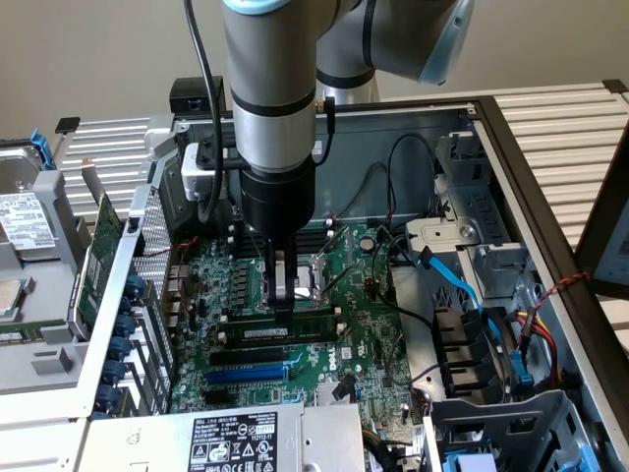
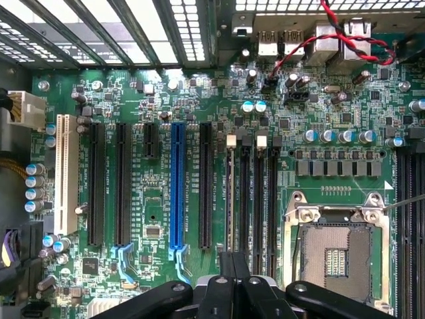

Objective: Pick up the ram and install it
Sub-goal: 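Press down the ram until it locks into place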

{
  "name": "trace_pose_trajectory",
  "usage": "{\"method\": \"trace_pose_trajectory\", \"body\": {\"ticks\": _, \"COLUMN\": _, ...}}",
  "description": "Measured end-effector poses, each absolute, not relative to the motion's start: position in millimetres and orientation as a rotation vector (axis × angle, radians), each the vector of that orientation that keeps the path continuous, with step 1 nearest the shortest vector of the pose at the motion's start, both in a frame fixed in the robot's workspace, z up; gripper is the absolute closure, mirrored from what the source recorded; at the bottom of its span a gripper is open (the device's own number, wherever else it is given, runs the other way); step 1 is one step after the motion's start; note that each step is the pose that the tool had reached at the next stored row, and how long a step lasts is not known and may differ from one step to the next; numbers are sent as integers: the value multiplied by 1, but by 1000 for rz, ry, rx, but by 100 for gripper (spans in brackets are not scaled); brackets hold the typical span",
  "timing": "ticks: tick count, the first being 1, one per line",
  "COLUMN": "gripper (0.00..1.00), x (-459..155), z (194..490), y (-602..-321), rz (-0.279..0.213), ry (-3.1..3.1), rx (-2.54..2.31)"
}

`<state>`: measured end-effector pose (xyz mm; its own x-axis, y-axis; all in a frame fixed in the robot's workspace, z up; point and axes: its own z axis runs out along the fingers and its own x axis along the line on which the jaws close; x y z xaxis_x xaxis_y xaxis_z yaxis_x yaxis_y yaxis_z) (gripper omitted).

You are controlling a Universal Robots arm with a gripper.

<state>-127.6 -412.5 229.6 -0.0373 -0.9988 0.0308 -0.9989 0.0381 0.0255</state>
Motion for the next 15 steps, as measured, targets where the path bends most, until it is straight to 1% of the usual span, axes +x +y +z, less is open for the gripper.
{"method": "trace_pose_trajectory", "body": {"ticks": 15, "gripper": 89, "x": -128, "z": 229, "y": -413, "rz": 5, "ry": -2235, "rx": 2152}}
